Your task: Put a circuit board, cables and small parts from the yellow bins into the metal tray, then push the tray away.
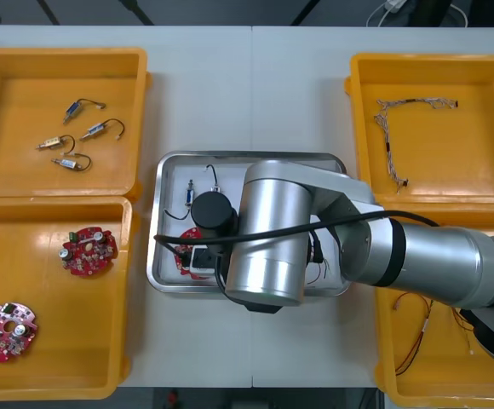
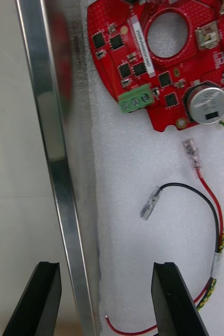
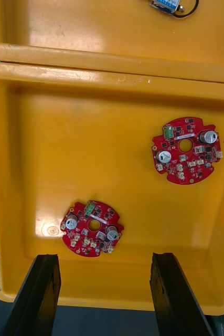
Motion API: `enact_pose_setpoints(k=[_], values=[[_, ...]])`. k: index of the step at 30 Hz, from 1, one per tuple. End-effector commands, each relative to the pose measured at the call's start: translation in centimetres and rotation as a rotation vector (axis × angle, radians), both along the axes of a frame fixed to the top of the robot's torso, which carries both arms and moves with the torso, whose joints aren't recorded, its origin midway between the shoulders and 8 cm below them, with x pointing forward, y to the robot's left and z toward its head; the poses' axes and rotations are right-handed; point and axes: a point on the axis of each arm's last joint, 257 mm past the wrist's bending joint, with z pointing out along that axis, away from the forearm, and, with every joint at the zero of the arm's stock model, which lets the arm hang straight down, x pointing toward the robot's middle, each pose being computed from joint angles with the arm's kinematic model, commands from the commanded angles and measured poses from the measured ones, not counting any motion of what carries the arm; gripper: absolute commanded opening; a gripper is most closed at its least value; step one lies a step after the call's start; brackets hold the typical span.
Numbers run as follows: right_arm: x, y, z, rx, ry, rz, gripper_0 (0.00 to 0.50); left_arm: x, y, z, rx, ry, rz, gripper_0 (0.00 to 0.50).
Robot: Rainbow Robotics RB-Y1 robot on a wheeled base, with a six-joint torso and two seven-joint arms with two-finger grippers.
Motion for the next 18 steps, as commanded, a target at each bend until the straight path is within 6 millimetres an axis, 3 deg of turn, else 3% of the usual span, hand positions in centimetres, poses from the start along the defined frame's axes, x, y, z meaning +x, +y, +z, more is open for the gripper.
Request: enact_pose_setpoints(k=[1,16,17,18], values=[[-2.7,2.1,-1.2,0.050,-0.002,0.039,0.500,-0.2,0.3,0.9,0.033,-0.020,-0.017,0.500],[-3.2,2.8,-3.3,0.063,-0.075,0.051,0.500,-0.2,0.3,0.9,0.033,-0.020,-0.017,0.500],[-3.1,2.9,-3.3,0.065,-0.081,0.054,0.491,-0.2,0.3,0.9,0.033,-0.020,-0.017,0.500],[-3.1,2.9,-3.3,0.066,-0.082,0.055,0.451,-0.2,0.3,0.9,0.033,-0.020,-0.017,0.500]])
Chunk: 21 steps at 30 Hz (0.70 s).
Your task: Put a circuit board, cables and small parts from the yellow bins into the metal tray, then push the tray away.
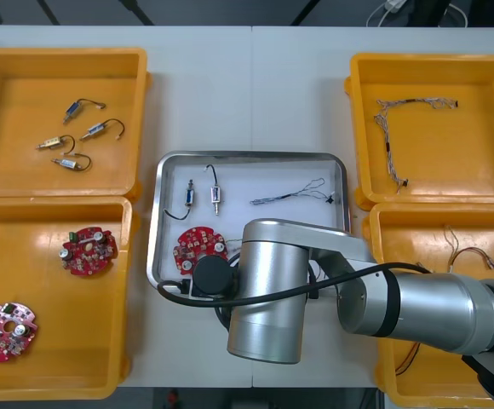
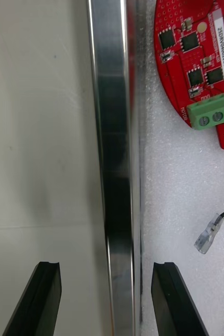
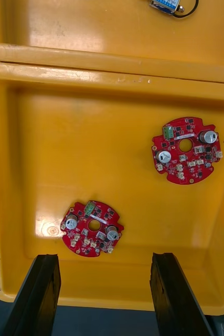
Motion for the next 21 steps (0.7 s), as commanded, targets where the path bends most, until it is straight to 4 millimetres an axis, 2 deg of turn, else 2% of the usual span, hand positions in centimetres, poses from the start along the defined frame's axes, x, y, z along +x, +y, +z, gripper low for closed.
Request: enact_pose_setpoints(k=[1,2,3,5,6,16,21], values=[[-1.6,2.5,0.1,0.055,-0.008,0.038,0.320,-0.2,0.3,0.9,0.033,-0.020,-0.017,0.500],[-1.5,2.5,0.2,0.056,-0.016,0.038,0.191,-0.2,0.3,0.9,0.033,-0.020,-0.017,0.500],[-1.5,2.5,0.2,0.057,-0.016,0.040,0.147,-0.2,0.3,0.9,0.033,-0.020,-0.017,0.500],[-1.2,2.5,0.3,0.057,-0.028,0.041,0.029,-0.2,0.3,0.9,0.033,-0.020,-0.017,0.500],[-1.1,2.5,0.3,0.056,-0.031,0.042,0.007,-0.2,0.3,0.9,0.033,-0.020,-0.017,0.500],[-0.1,1.1,0.2,0.028,-0.064,0.032,0.000,-0.2,0.3,0.9,0.033,-0.020,-0.017,0.500],[1.2,0.1,0.6,0.000,-0.106,0.037,0.000,-0.2,0.3,0.9,0.033,-0.020,-0.017,0.500]])
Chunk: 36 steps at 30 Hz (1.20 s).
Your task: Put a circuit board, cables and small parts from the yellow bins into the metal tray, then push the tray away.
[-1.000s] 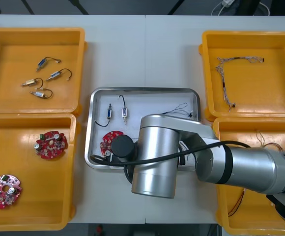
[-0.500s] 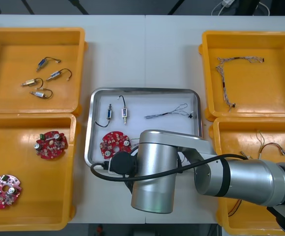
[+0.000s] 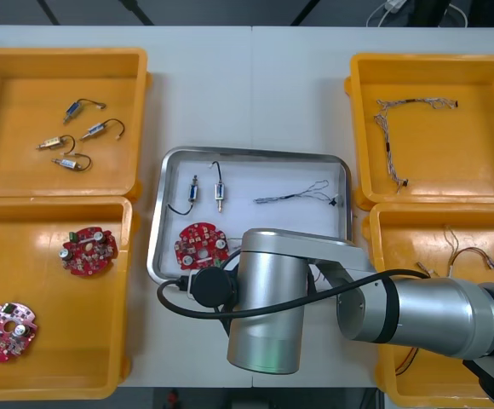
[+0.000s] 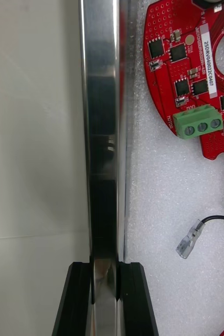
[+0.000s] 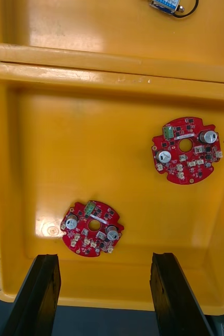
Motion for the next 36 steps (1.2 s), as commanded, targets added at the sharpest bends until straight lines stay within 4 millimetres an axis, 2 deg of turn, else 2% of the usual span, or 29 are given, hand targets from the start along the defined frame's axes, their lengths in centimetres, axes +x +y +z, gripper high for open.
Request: enact_pose_setpoints(k=[1,12,16,23,36], values=[[0.1,-0.2,0.3,-0.007,-0.037,0.031,0.000,-0.2,0.3,0.9,0.033,-0.020,-0.017,0.500],[3.7,-1.3,2.2,-0.050,-0.166,0.075,0.000,-0.2,0.3,0.9,0.033,-0.020,-0.017,0.500],[5.0,-1.1,2.6,-0.051,-0.189,0.095,0.000,-0.2,0.3,0.9,0.033,-0.020,-0.017,0.500],[8.1,-0.2,3.1,-0.034,-0.243,0.128,0.000,-0.2,0.3,0.9,0.033,-0.020,-0.017,0.500],[13.5,-0.9,4.5,-0.069,-0.330,0.138,0.000,-0.2,0.3,0.9,0.033,-0.020,-0.017,0.500]])
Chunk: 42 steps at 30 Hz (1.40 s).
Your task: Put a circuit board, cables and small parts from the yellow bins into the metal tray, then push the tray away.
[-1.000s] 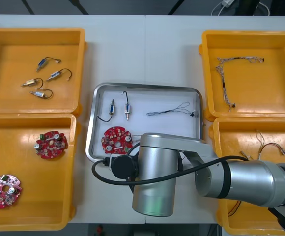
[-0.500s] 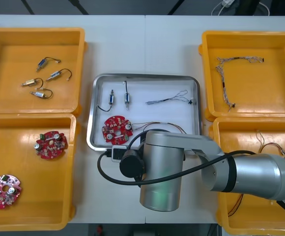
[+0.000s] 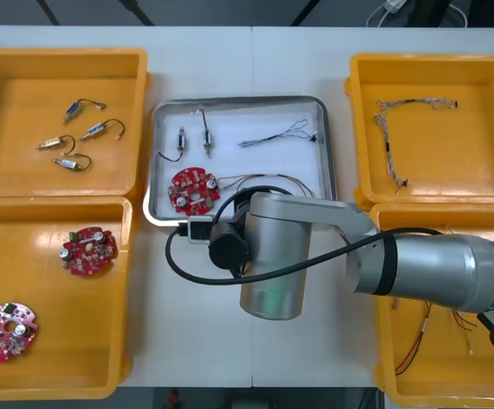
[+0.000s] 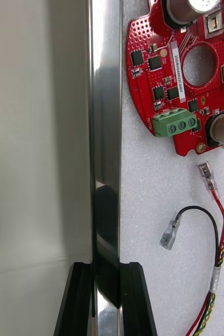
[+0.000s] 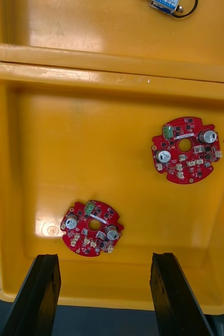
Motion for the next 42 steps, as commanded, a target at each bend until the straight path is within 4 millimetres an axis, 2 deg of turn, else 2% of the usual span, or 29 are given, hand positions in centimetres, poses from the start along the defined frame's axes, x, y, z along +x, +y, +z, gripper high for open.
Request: enact_pose_setpoints(k=[1,17,28,42], values=[[2.8,-2.3,0.0,-0.076,-0.036,-0.010,0.000,-0.2,0.3,0.9,0.033,-0.020,-0.017,0.500],[8.3,-3.4,3.1,-0.120,-0.135,-0.012,0.000,-0.2,0.3,0.9,0.033,-0.020,-0.017,0.500],[11.1,-4.3,4.6,-0.132,-0.177,-0.031,0.000,-0.2,0.3,0.9,0.033,-0.020,-0.017,0.500],[14.6,-3.1,7.4,-0.107,-0.230,-0.064,0.000,-0.2,0.3,0.9,0.033,-0.020,-0.017,0.500]])
